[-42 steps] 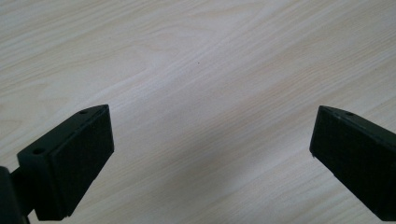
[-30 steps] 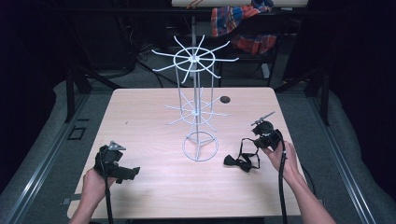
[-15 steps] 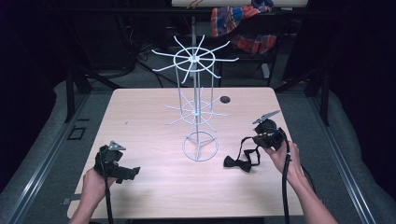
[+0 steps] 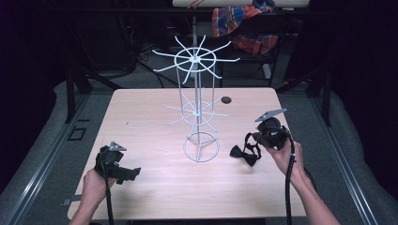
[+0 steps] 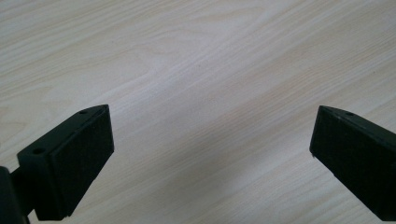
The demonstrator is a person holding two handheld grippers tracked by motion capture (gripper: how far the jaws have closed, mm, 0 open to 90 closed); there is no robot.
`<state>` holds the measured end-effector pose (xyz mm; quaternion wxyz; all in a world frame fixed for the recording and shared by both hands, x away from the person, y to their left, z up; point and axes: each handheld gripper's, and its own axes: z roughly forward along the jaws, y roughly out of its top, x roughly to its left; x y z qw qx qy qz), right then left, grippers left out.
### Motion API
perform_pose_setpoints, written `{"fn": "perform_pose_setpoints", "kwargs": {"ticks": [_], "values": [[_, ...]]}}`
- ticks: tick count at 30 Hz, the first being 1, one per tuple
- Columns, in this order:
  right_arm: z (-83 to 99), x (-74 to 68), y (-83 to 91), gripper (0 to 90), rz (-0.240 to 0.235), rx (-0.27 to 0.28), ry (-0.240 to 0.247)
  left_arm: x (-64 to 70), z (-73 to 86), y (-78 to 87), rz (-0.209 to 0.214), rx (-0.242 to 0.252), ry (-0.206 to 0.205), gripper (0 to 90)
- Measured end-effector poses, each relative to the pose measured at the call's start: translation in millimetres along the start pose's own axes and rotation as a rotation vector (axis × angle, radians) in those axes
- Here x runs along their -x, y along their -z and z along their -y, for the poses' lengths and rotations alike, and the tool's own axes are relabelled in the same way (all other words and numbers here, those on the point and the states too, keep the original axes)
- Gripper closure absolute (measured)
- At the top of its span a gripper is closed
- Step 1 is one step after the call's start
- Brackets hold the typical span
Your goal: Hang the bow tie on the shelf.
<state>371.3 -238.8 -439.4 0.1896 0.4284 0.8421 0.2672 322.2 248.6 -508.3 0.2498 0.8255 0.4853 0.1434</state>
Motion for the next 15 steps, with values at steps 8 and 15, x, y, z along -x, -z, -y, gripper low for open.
{"fn": "perform_pose_setpoints", "kwargs": {"ticks": [8, 15], "values": [[-6.2, -2.2, 9.3, 90.0, -0.002, 0.027, 0.011, -0.1, 0.0, -0.1, 0.000, 0.000, 0.001, 0.0], [-9.4, -5.4, 12.3, 90.0, -0.013, 0.037, 0.019, -0.2, 0.1, -0.1, 0.000, 0.001, 0.001, 0.0]]}}
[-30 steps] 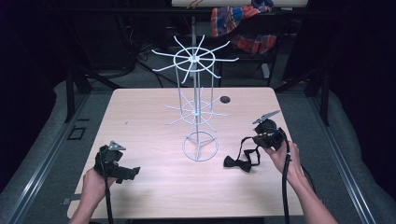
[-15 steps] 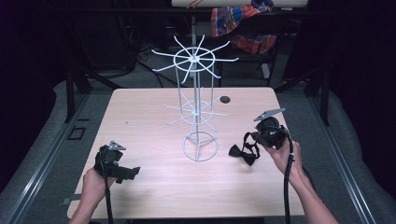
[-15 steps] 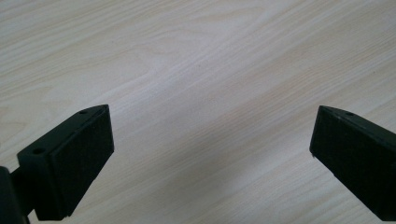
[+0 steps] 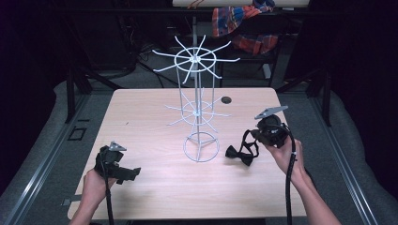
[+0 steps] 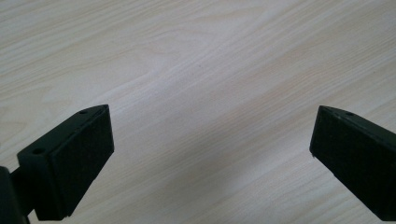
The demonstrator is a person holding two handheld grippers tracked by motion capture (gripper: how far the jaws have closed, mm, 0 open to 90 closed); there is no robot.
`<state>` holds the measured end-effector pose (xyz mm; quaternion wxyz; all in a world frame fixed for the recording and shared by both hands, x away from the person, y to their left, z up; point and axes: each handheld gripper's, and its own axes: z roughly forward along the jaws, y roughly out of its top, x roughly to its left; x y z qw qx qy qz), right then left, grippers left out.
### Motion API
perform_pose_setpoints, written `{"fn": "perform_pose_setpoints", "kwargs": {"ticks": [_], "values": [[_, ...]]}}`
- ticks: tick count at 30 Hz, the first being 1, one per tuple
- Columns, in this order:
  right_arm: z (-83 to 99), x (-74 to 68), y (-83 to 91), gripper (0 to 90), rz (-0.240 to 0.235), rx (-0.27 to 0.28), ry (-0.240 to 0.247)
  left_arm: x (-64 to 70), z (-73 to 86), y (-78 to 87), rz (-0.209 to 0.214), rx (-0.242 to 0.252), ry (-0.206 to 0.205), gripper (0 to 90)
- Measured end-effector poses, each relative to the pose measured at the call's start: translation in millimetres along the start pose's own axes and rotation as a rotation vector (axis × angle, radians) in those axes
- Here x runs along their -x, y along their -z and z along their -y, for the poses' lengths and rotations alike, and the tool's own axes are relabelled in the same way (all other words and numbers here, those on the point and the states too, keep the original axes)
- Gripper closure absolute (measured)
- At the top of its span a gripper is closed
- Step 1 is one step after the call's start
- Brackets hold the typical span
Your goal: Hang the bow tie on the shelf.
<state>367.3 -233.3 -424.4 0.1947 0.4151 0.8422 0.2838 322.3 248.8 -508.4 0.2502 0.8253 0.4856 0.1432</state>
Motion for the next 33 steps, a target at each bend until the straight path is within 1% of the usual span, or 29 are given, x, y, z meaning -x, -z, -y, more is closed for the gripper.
{"fn": "perform_pose_setpoints", "kwargs": {"ticks": [8, 10, 15, 17, 19, 28, 33], "values": [[-6.1, -4.5, 5.1, 90.0, -0.007, 0.009, 0.018, -0.6, 0.0, 0.4, 0.006, -0.006, 0.000, 0.0], [-7.7, -5.3, 6.2, 90.0, -0.009, 0.005, 0.022, -0.2, 0.2, 0.0, 0.001, -0.001, 0.000, 0.0], [-11.9, -8.6, 8.1, 90.0, -0.015, 0.020, 0.026, -1.0, 0.2, 0.2, 0.005, -0.006, 0.001, 0.0], [-13.8, -10.4, 9.4, 90.0, -0.016, 0.018, 0.036, -1.0, 0.2, 0.1, 0.006, -0.006, 0.001, 0.0], [-17.2, -12.9, 11.2, 90.0, -0.019, 0.020, 0.047, -0.7, 0.1, -0.2, 0.009, -0.005, 0.002, 0.0], [-25.7, -16.9, 13.6, 90.0, -0.030, 0.034, 0.059, -1.0, 0.1, -0.3, 0.009, -0.006, 0.004, 0.0], [-32.6, -19.0, 17.7, 90.0, -0.033, 0.039, 0.070, -0.8, -0.2, -0.5, 0.011, -0.008, 0.005, 0.0]]}}
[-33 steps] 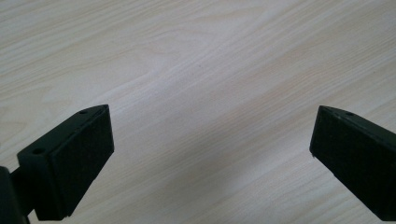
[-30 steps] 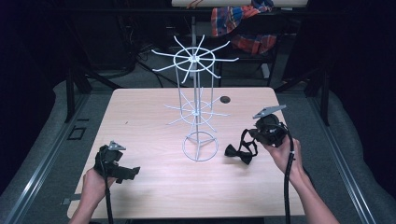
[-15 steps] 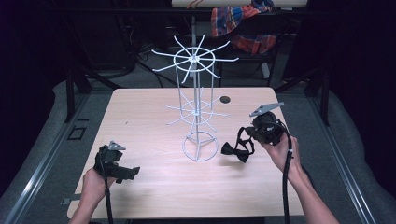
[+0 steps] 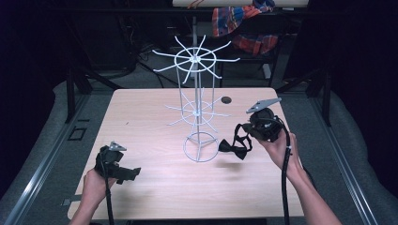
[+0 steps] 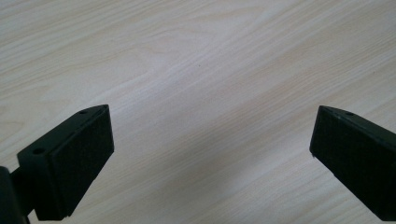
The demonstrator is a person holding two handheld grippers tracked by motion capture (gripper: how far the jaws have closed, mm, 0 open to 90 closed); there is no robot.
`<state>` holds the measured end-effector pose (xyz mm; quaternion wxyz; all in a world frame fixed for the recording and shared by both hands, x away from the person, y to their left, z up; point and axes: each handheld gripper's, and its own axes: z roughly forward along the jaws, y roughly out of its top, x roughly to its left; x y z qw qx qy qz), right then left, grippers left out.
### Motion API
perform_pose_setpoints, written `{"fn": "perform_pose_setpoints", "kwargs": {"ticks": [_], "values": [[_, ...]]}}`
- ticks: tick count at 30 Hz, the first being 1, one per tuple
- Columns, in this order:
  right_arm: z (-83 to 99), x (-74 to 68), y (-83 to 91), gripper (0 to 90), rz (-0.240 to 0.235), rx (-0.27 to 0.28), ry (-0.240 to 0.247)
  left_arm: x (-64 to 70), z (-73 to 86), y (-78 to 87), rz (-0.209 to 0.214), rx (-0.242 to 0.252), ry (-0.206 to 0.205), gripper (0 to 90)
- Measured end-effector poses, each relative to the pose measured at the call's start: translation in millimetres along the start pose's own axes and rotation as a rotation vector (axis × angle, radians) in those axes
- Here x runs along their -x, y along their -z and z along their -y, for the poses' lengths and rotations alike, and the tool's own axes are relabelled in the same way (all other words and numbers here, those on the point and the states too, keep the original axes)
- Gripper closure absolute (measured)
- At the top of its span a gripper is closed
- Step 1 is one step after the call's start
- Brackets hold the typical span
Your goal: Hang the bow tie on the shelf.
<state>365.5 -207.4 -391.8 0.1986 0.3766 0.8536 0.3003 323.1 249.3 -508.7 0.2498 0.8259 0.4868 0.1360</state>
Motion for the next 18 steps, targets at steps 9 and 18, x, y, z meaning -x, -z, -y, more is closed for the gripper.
{"fn": "perform_pose_setpoints", "kwargs": {"ticks": [9, 18], "values": [[-9.1, -2.0, 6.9, 90.0, -0.004, 0.022, 0.013, 0.4, -0.7, -0.4, 0.004, 0.002, 0.000, 0.0], [-18.4, -4.3, 15.0, 90.0, -0.011, 0.050, 0.034, 0.5, -1.2, -1.5, 0.004, -0.002, -0.003, 0.0]]}}
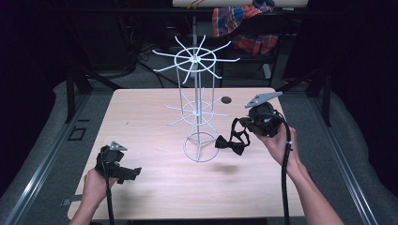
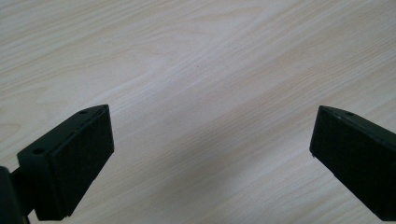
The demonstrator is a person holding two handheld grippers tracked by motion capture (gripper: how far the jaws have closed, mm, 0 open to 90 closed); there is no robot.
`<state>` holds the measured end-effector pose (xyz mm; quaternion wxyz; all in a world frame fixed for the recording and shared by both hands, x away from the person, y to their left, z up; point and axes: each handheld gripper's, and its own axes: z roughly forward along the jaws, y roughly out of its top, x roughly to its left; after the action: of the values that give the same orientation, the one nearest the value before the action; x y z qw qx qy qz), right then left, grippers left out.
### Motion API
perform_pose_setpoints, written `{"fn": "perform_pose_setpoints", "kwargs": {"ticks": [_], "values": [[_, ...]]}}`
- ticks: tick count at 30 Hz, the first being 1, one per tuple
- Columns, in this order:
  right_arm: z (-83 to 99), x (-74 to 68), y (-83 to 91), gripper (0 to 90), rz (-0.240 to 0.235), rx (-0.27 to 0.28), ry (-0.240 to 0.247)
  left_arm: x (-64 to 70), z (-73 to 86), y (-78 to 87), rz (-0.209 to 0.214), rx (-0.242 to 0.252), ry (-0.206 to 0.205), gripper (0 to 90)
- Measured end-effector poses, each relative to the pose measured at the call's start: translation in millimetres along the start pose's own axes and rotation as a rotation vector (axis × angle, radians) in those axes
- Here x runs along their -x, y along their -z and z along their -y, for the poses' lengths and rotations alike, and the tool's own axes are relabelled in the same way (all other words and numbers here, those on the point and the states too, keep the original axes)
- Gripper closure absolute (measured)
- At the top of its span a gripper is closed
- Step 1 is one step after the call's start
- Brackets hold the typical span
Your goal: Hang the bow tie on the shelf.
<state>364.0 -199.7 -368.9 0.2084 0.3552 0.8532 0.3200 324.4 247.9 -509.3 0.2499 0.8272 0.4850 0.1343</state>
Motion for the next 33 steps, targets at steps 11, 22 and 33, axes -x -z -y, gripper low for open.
{"fn": "perform_pose_setpoints", "kwargs": {"ticks": [11, 22, 33], "values": [[-17.1, 2.0, 4.0, 90.0, 0.002, 0.042, 0.010, 0.7, 0.4, -1.4, 0.003, -0.003, 0.002, 0.0], [-27.5, 6.5, -6.5, 90.0, -0.012, 0.036, 0.038, 1.5, -0.7, -3.0, 0.006, -0.014, -0.015, 0.0], [-34.8, 12.3, -19.8, 90.0, -0.016, 0.027, 0.034, 1.5, -0.9, -3.2, 0.011, -0.016, -0.020, 0.0]]}}
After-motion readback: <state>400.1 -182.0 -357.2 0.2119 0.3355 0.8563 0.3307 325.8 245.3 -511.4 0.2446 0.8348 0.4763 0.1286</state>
